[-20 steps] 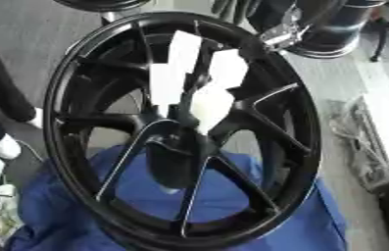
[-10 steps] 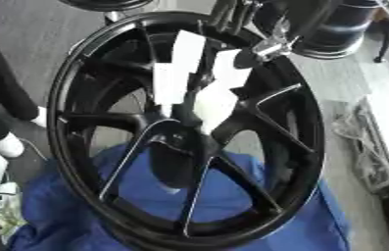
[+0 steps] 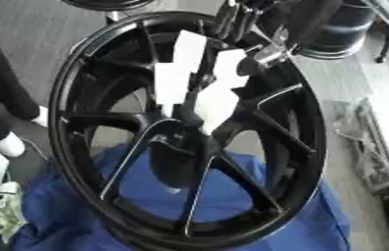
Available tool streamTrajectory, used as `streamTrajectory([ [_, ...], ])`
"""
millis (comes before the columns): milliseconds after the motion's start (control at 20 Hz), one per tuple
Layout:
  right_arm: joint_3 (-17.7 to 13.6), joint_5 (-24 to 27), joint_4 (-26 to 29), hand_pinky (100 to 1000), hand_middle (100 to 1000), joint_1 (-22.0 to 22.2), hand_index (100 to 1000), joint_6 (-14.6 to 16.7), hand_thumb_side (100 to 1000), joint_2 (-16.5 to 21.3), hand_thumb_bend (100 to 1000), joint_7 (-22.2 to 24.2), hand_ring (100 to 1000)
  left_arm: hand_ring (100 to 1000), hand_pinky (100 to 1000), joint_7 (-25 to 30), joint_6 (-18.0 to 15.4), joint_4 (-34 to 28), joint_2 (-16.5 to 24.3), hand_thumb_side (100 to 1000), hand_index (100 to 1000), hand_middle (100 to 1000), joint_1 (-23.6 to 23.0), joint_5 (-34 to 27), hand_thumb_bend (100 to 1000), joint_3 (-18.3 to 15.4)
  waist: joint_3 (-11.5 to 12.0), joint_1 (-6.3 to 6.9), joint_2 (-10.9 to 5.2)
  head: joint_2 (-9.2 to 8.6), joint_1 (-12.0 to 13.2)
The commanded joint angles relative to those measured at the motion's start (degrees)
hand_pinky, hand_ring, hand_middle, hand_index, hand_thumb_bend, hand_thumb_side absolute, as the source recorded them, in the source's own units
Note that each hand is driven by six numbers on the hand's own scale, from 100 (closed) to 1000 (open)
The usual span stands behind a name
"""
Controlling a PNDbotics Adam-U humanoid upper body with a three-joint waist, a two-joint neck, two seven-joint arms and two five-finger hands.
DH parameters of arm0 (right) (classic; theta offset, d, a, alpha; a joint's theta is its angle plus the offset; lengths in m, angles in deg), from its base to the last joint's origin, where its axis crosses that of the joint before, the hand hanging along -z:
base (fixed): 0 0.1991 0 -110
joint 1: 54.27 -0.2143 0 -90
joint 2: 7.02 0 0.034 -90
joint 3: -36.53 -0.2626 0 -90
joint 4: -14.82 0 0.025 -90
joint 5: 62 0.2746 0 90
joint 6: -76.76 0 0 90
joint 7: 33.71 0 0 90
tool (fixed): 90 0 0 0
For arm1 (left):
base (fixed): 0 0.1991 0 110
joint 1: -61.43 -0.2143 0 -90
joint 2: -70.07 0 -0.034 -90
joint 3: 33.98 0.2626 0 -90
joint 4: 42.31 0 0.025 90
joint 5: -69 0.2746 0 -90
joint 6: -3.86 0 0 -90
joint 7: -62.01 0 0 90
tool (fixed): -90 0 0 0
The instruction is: Pull the pin out of the wheel hub.
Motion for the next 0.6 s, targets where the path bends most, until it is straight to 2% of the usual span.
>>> streamTrajectory([
  [50,-0.29,-0.3,-0.38,824,760,-0.87,845,0.01,452,0.78,478,0.3,771,719,675,0.26,-0.12,-0.61,1.78,842,687,604,0.83,0.18,116,-0.02,0.07,0.47,-0.9,0.11,0.13],
  [600,0.82,0.09,-1.16,819,742,-0.86,825,-0.01,432,0.25,463,0.3,762,722,676,0.54,-0.03,-0.57,1.71,845,686,606,0.93,0.13,114,0.16,0.22,0.47,-0.82,0.22,0.16],
])
